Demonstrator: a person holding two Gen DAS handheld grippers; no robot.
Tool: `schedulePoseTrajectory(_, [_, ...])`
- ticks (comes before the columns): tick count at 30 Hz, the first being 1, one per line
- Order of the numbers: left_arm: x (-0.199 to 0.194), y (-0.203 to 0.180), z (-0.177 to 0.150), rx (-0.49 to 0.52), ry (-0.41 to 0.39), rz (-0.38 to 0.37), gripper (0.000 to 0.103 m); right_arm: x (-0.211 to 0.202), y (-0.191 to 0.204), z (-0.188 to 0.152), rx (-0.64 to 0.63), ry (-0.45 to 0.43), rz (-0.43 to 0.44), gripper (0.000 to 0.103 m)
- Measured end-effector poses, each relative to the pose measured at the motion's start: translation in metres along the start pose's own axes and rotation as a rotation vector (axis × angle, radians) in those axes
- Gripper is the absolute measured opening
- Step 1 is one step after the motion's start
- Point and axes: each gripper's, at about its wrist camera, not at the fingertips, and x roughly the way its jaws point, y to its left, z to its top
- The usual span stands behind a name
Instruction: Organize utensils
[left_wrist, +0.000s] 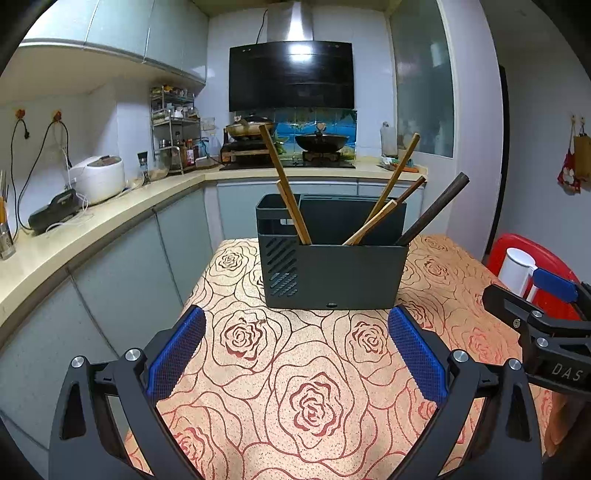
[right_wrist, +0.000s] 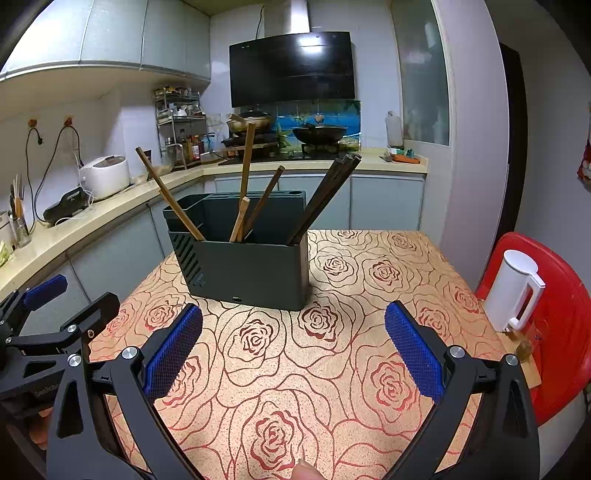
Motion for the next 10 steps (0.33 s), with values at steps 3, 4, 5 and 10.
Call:
schedulePoseTrajectory(3, [0.0008, -0.0013, 0.0001, 0.009, -0.004, 0.022, 0.096, 0.0012, -0.0006, 0.0000, 0.002, 0.003, 0.000, 0.096])
schedulePoseTrajectory(4, [0.0019, -0.0026, 0.0005, 0.016, 0.007, 0.028, 0.096, 0.0012, -0.0006, 0.0000, 0.002, 0.003, 0.000, 0.096])
schedulePoseTrajectory(5, [0.0024, -0.0023, 0.0009, 0.012, 0.013, 0.026, 0.096, 0.0012, -0.0008, -0.0001, 0.003, 0.003, 0.000, 0.096])
schedulePoseTrajectory(10, [0.0026, -0.0019, 0.0004, 0.005, 0.018, 0.019, 0.096, 0.0021, -0.0008, -0.0008, 0.001, 0.006, 0.002, 0.096])
